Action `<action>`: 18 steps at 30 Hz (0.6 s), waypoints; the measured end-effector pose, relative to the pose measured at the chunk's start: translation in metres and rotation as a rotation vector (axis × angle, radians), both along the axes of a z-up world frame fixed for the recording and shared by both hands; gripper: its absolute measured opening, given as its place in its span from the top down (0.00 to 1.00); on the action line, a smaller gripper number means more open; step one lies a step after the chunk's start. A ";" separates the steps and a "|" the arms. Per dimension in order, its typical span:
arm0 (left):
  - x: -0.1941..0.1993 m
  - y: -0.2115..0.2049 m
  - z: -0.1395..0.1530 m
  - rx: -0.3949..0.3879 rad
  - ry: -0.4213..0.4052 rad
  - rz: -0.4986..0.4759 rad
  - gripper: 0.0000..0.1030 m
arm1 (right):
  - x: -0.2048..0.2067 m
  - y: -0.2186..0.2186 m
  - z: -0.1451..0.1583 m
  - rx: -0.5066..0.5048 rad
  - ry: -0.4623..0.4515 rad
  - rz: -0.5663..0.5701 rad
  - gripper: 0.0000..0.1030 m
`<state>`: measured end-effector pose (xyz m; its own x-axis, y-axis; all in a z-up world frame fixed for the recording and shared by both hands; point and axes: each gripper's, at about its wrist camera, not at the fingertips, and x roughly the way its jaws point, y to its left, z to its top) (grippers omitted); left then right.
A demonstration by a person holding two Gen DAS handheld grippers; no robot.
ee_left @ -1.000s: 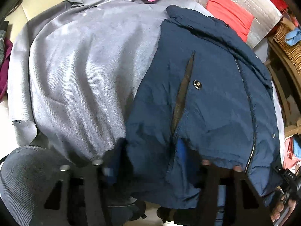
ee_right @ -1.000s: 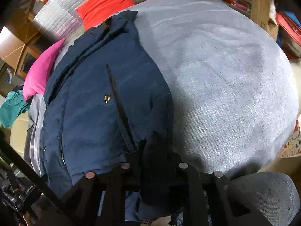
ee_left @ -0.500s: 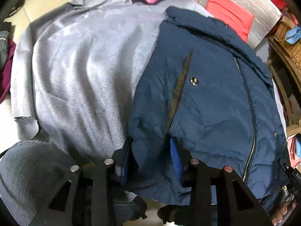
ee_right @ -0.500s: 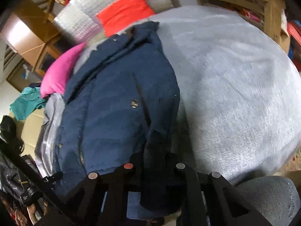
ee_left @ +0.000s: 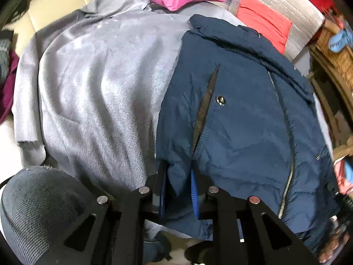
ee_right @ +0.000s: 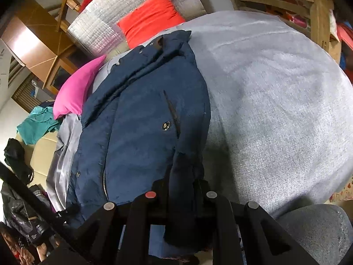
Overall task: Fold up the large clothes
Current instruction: 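Close both tools on the navy jacket hem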
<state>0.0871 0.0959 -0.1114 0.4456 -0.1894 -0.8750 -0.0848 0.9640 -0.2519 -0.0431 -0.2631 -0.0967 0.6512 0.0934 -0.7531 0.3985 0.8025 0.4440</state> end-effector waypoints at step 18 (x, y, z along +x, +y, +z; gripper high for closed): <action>0.007 0.000 -0.004 0.015 0.037 0.010 0.82 | 0.001 0.000 -0.001 -0.001 0.009 -0.011 0.83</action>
